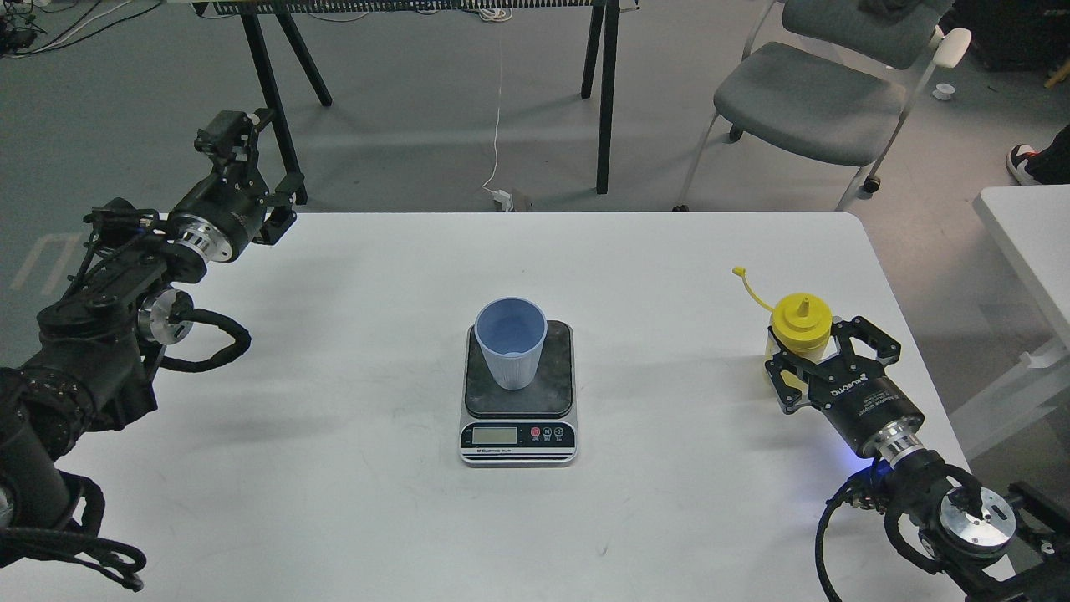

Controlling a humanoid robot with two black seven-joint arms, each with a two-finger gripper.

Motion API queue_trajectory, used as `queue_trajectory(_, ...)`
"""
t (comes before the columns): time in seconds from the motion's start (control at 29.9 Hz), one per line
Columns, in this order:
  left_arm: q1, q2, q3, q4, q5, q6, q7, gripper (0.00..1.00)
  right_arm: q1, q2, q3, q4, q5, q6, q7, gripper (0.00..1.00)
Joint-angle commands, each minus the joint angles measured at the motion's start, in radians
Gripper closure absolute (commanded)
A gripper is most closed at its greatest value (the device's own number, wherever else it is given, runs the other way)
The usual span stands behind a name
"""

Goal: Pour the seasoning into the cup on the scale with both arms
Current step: 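Lift the yellow bottle with the right gripper and tilt it over the cup, then raise the yellow bottle upright and carry it back with the right gripper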

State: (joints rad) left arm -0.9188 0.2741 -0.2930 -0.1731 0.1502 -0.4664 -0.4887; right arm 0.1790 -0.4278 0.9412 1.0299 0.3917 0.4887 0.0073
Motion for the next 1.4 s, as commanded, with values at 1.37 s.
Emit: queue_trajectory(1.37,-0.012,-0.075,-0.008,-0.002,-0.003,0.002,0.000,0.05,0.993,0.291,-0.664,0.004,-2.015,-0.315,0.115,0.54)
